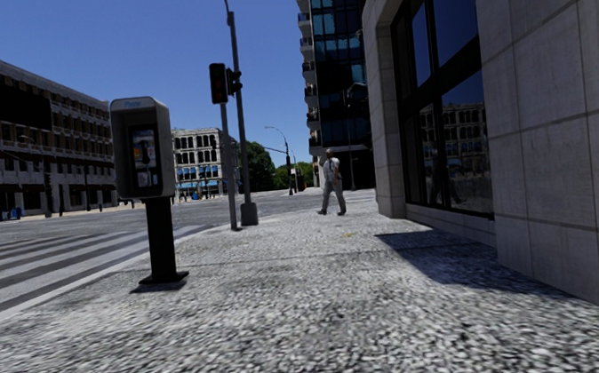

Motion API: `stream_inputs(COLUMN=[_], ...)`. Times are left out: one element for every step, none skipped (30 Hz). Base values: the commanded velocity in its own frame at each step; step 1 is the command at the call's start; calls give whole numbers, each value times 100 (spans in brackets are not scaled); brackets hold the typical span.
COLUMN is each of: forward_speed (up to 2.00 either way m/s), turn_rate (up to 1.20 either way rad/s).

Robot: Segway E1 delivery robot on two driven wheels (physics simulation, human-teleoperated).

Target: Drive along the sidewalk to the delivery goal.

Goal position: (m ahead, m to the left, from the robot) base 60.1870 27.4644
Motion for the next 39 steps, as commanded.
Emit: stream_inputs(forward_speed=[200,200,200,200,200,200,200,200,200,200,200,200,200,200,200,200,200,200,200,200,200,200,200,200,200,200,200,200,200,200,200,187,187,176,173,172,172,172,172], turn_rate=[0,0,0,0,0,0,0,0,5,9,19,26,26,30,32,32,32,32,32,32,32,32,32,32,32,32,32,32,32,32,32,32,32,37,44,48,49,50,50])
